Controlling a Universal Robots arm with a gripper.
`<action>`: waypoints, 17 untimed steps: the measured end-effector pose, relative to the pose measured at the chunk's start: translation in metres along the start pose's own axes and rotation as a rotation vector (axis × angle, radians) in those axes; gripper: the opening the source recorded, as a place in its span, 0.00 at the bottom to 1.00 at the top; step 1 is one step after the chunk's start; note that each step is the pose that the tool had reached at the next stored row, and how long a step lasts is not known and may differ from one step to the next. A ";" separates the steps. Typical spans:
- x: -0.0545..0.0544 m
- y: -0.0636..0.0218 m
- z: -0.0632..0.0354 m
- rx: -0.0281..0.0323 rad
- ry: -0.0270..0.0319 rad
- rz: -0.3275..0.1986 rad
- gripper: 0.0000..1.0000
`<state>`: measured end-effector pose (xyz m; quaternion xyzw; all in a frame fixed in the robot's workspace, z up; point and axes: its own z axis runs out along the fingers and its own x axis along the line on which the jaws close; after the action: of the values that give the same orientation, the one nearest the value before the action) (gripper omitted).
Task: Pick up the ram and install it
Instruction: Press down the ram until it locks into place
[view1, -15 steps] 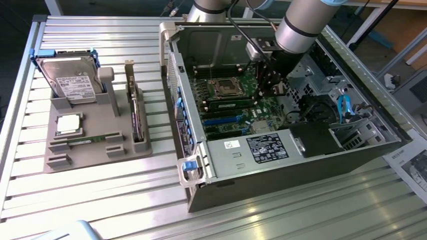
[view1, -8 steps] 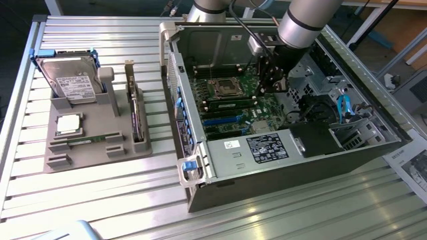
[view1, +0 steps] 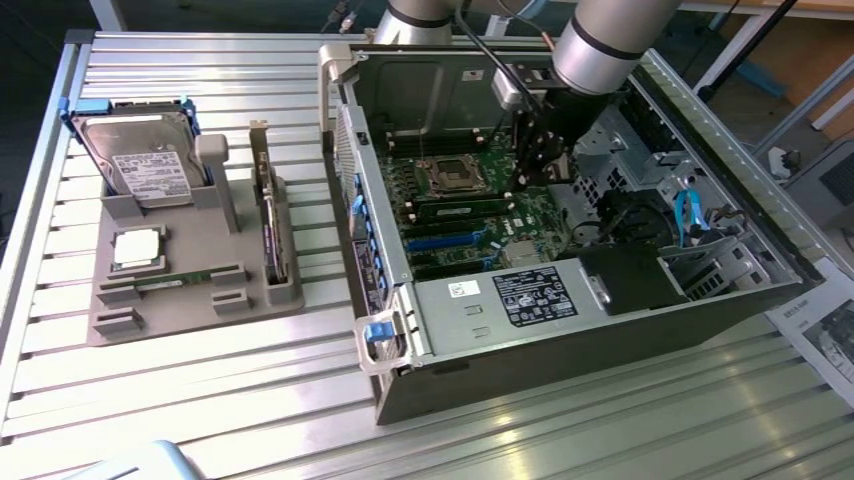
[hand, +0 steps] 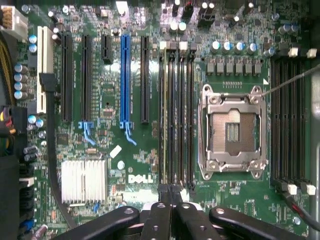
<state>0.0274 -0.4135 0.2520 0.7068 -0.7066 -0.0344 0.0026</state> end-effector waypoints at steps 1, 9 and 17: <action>0.000 0.0037 0.0002 0.0001 -0.0001 0.000 0.10; 0.000 0.0374 0.0022 0.0023 0.0003 0.000 0.10; 0.000 0.0663 0.0042 0.0030 0.0000 0.000 0.10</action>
<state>-0.0390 -0.4133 0.2513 0.7068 -0.7066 -0.0333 0.0015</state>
